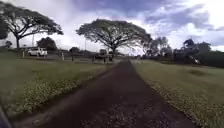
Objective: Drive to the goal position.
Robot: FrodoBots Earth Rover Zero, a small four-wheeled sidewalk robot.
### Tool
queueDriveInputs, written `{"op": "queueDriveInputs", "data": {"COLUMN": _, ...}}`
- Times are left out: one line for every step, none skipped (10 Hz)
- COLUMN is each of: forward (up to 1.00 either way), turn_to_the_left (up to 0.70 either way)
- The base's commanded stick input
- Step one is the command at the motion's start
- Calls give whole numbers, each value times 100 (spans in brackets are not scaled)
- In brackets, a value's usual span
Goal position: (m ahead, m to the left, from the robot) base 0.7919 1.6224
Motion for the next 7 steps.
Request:
{"op": "queueDriveInputs", "data": {"forward": 50, "turn_to_the_left": -50}}
{"op": "queueDriveInputs", "data": {"forward": 50, "turn_to_the_left": -42}}
{"op": "queueDriveInputs", "data": {"forward": 50, "turn_to_the_left": -19}}
{"op": "queueDriveInputs", "data": {"forward": 50, "turn_to_the_left": 0}}
{"op": "queueDriveInputs", "data": {"forward": 50, "turn_to_the_left": 0}}
{"op": "queueDriveInputs", "data": {"forward": 50, "turn_to_the_left": 0}}
{"op": "queueDriveInputs", "data": {"forward": 50, "turn_to_the_left": 0}}
